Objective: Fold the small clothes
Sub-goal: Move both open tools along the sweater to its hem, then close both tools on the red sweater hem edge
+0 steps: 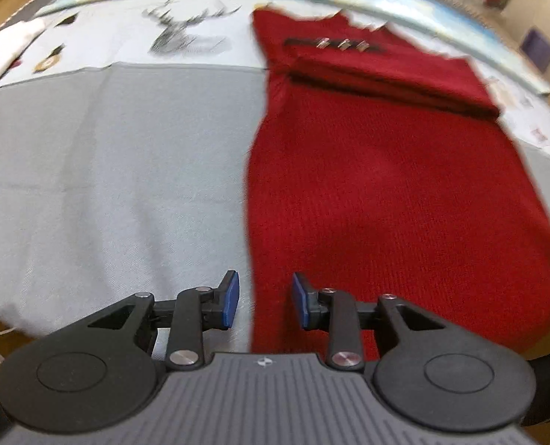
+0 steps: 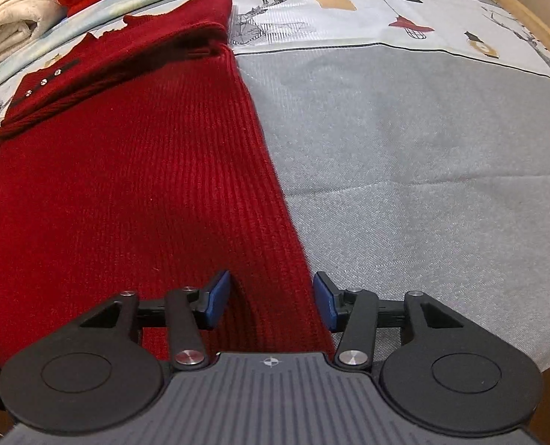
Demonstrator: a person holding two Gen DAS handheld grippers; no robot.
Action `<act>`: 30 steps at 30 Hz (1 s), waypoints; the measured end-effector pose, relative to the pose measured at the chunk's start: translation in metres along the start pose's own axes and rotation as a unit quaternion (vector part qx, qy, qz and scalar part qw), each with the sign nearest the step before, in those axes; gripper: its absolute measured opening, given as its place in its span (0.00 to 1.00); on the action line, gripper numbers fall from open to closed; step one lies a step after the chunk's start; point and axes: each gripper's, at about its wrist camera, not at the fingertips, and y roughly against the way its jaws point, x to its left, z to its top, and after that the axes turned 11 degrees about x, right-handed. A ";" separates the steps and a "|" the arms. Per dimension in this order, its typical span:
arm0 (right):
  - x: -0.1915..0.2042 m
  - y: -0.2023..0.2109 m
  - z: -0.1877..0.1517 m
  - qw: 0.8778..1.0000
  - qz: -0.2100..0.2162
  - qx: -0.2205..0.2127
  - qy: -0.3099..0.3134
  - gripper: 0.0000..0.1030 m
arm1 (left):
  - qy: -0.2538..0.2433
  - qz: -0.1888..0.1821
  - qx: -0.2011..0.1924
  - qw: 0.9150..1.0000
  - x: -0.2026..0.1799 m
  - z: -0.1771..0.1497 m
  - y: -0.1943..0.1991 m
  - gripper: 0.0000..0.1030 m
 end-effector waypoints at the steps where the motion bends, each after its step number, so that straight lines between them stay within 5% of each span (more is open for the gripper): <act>1: 0.000 0.000 0.000 1.000 -0.001 -0.001 -0.002 0.50 | 0.001 -0.011 -0.008 1.000 0.001 0.001 0.002 0.34; 14: -0.015 -0.001 0.001 0.999 -0.020 -0.009 -0.041 0.50 | 0.027 -0.061 0.046 0.997 0.016 0.000 -0.016 0.43; 21: -0.007 -0.004 0.000 1.000 -0.007 0.020 -0.022 0.52 | 0.006 -0.047 0.089 0.995 0.011 -0.008 -0.030 0.44; 30: 0.002 0.003 -0.009 0.999 0.002 0.034 -0.009 0.51 | -0.018 -0.038 0.098 0.994 0.001 -0.014 -0.029 0.44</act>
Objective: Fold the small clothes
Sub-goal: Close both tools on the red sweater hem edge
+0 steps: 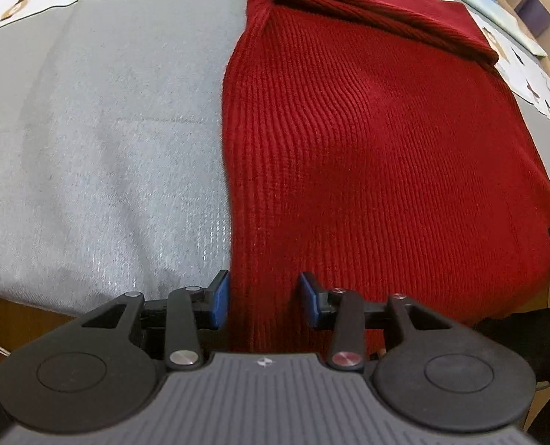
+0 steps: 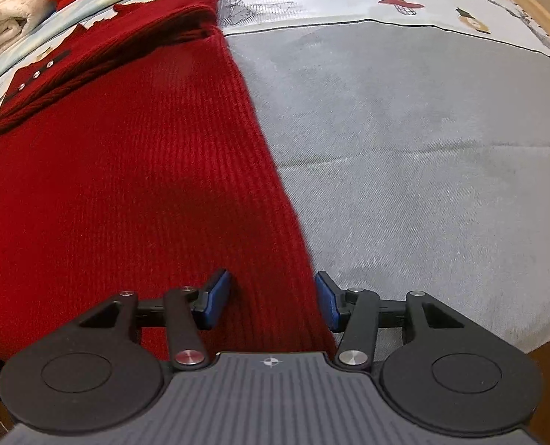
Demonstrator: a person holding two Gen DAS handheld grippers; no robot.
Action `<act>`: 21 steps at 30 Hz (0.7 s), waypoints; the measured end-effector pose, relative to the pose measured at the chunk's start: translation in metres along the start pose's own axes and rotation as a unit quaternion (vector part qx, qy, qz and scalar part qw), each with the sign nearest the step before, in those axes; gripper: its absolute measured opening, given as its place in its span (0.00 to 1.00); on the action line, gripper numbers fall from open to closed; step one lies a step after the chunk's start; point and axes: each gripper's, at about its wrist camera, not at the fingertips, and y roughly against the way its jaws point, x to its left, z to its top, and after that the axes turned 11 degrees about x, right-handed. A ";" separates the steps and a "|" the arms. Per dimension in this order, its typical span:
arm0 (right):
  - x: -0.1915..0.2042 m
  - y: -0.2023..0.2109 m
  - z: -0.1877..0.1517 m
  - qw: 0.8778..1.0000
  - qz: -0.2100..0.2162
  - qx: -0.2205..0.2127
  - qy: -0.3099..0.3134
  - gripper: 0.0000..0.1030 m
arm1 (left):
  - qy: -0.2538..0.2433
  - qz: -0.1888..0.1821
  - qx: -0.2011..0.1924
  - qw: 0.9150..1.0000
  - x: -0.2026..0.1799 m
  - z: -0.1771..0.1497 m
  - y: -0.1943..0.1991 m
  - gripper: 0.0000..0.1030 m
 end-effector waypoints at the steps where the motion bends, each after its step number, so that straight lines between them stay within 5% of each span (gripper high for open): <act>1: 0.002 0.000 -0.001 1.000 -0.002 0.001 0.005 0.50 | 0.001 0.000 0.001 1.000 0.001 0.000 0.000 0.44; 5: 0.011 0.001 -0.005 1.000 -0.011 0.000 0.018 0.45 | 0.002 0.000 0.002 1.000 0.004 -0.002 0.001 0.42; 10: 0.017 0.006 -0.007 1.000 -0.001 -0.006 0.024 0.16 | -0.004 -0.002 0.004 1.000 0.002 -0.005 0.003 0.25; 12: 0.018 0.010 -0.009 1.000 0.010 -0.014 0.024 0.14 | -0.006 -0.002 -0.001 1.000 0.001 -0.004 0.005 0.11; 17: 0.013 0.026 -0.009 0.997 0.065 -0.050 0.005 0.13 | 0.005 -0.025 -0.035 0.999 0.005 -0.008 0.021 0.11; 21: 0.012 0.024 -0.010 0.997 0.056 -0.044 -0.003 0.14 | 0.009 -0.012 -0.014 1.000 0.005 -0.010 0.013 0.12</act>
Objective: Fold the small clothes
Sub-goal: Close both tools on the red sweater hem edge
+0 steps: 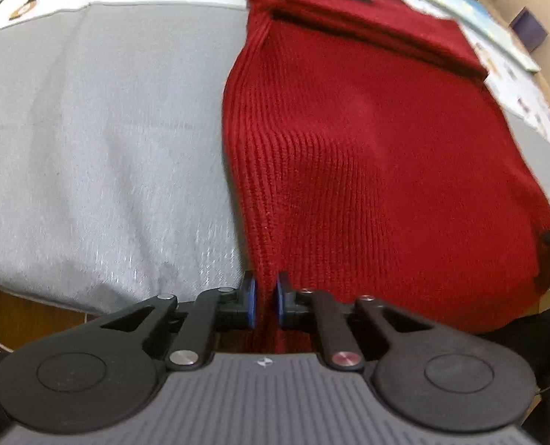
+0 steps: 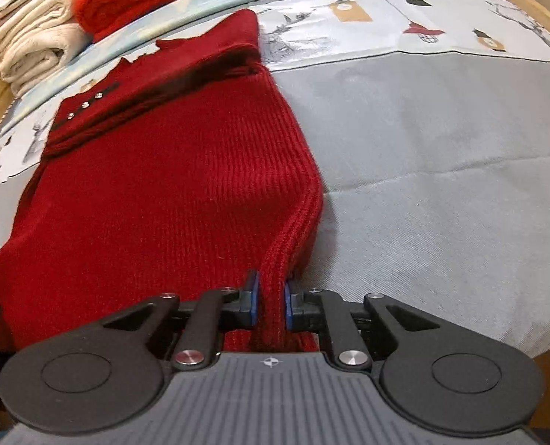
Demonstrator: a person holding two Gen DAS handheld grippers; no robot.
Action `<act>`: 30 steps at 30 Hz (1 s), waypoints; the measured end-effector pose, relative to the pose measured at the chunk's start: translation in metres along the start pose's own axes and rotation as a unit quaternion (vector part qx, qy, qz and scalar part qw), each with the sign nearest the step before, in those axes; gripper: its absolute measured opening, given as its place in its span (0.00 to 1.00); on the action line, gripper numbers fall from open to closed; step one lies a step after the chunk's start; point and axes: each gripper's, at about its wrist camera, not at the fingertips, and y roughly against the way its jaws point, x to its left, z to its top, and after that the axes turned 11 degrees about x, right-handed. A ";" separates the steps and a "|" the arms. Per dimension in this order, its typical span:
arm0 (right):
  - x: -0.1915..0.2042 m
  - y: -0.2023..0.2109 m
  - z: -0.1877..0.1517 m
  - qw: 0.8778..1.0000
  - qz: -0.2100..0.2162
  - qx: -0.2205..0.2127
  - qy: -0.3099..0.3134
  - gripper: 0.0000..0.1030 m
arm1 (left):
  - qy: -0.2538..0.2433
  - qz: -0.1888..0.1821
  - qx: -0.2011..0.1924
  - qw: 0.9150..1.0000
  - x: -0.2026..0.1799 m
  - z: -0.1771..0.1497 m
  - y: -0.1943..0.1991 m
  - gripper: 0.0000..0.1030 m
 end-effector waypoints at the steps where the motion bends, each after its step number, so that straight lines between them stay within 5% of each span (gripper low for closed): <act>1: 0.001 -0.003 0.000 1.000 -0.005 0.008 0.005 0.17 | -0.002 0.006 0.007 1.000 -0.002 0.001 -0.003 0.12; 10: 0.013 -0.025 0.000 0.997 -0.049 0.050 0.029 0.30 | -0.013 0.015 0.027 0.999 -0.008 -0.001 -0.011 0.18; 21: 0.013 -0.018 -0.005 0.999 -0.038 0.029 0.024 0.19 | -0.014 0.015 0.002 1.000 -0.011 0.008 -0.013 0.12; 30: 0.014 -0.025 -0.002 0.998 -0.043 0.041 0.030 0.23 | -0.005 0.016 0.013 1.000 -0.008 0.015 -0.016 0.13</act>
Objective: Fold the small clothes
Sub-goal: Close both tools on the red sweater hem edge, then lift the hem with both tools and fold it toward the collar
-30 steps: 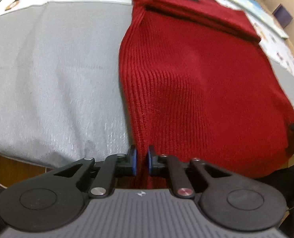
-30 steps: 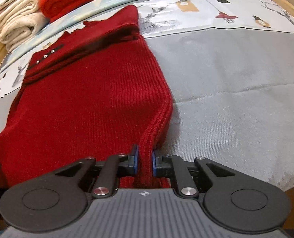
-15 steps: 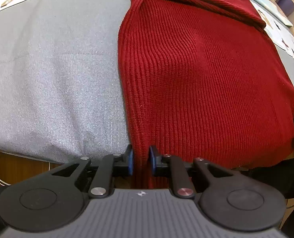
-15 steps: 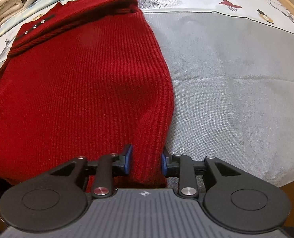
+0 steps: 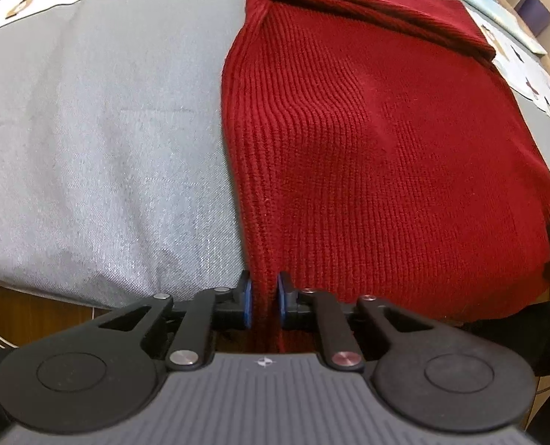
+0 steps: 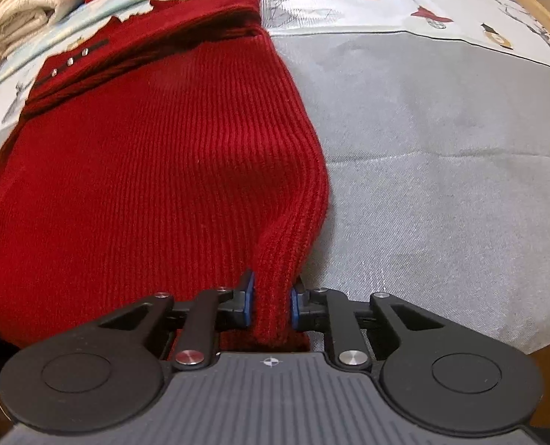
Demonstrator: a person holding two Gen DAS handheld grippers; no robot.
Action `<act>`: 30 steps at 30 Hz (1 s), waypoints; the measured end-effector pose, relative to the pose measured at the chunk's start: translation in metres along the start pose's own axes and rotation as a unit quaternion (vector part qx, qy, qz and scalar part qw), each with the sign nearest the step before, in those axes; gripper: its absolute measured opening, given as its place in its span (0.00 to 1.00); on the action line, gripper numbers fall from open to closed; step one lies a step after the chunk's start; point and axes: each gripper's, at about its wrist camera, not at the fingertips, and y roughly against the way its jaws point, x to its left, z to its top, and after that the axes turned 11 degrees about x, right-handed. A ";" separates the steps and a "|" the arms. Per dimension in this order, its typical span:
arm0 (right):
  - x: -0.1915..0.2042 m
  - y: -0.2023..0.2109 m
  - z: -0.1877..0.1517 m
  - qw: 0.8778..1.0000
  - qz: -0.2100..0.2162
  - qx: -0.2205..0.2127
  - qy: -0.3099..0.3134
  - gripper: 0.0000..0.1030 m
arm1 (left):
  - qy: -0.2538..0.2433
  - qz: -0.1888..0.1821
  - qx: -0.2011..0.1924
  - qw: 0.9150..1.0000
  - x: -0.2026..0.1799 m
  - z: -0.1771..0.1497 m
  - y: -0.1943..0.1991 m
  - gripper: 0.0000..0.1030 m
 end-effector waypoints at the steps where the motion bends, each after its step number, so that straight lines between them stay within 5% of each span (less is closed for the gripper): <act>1: 0.000 -0.001 0.000 1.000 0.000 0.003 0.001 0.25 | 0.002 -0.001 0.001 1.000 0.000 0.001 0.000 0.13; 17: -0.002 0.005 0.000 1.000 0.003 -0.011 -0.009 0.19 | -0.007 0.009 -0.023 1.000 -0.011 -0.003 0.007 0.11; 30: -0.007 0.116 0.012 0.984 0.126 -0.122 -0.013 0.14 | -0.038 -0.051 -0.110 0.992 -0.021 -0.016 0.087 0.09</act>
